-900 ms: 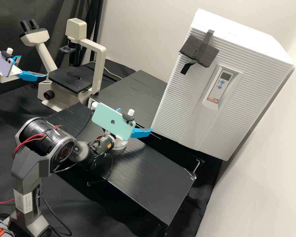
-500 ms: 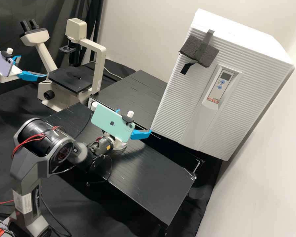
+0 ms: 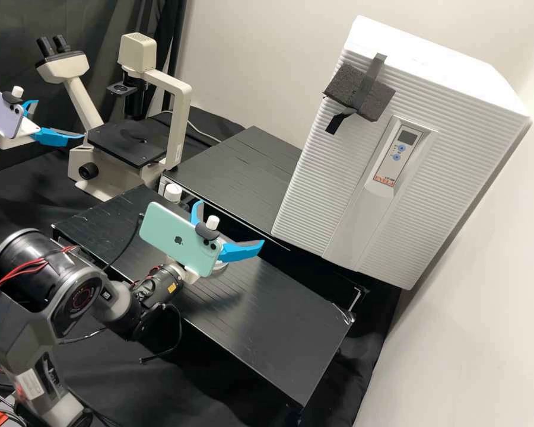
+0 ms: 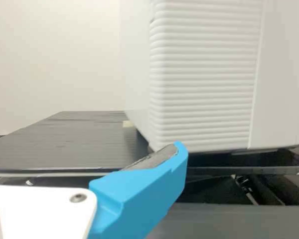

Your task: Open the petri dish lid.

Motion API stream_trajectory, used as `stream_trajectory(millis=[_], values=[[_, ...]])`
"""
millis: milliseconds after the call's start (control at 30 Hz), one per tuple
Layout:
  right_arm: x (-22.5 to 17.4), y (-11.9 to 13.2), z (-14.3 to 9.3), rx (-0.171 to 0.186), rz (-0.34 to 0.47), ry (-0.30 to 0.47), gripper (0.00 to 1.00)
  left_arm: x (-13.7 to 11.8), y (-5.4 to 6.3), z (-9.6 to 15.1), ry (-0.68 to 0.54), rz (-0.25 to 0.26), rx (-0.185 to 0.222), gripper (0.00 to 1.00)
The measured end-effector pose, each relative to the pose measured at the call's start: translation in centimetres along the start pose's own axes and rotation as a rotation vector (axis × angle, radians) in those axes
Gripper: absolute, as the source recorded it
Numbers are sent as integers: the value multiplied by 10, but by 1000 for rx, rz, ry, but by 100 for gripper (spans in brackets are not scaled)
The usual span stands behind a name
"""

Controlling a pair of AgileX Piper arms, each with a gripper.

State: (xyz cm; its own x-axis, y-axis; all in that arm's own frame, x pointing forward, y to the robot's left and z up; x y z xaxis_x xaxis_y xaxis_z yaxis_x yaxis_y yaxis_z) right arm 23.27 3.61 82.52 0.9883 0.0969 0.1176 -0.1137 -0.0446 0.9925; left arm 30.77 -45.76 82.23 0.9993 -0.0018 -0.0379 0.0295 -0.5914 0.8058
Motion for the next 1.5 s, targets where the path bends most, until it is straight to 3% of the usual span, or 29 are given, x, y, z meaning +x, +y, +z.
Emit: stream_trajectory(millis=[700, 1033, 1367, 1400, 1500], values=[[-17, -19, 3, -13, -84, -21, 100, 0, 0, 0, 0, 0, 0, 100], [-14, -28, 14, -19, -120, -74, 100, 0, 0, 0, 0, 0, 0, 100], [-12, -26, 16, -17, -107, -86, 100, 0, 0, 0, 0, 0, 0, 100], [-12, -26, 16, -17, -107, -86, 0, 0, 0, 0, 0, 0, 0, 100], [-12, -26, 16, -17, -107, -86, 0, 0, 0, 0, 0, 0, 0, 100]])
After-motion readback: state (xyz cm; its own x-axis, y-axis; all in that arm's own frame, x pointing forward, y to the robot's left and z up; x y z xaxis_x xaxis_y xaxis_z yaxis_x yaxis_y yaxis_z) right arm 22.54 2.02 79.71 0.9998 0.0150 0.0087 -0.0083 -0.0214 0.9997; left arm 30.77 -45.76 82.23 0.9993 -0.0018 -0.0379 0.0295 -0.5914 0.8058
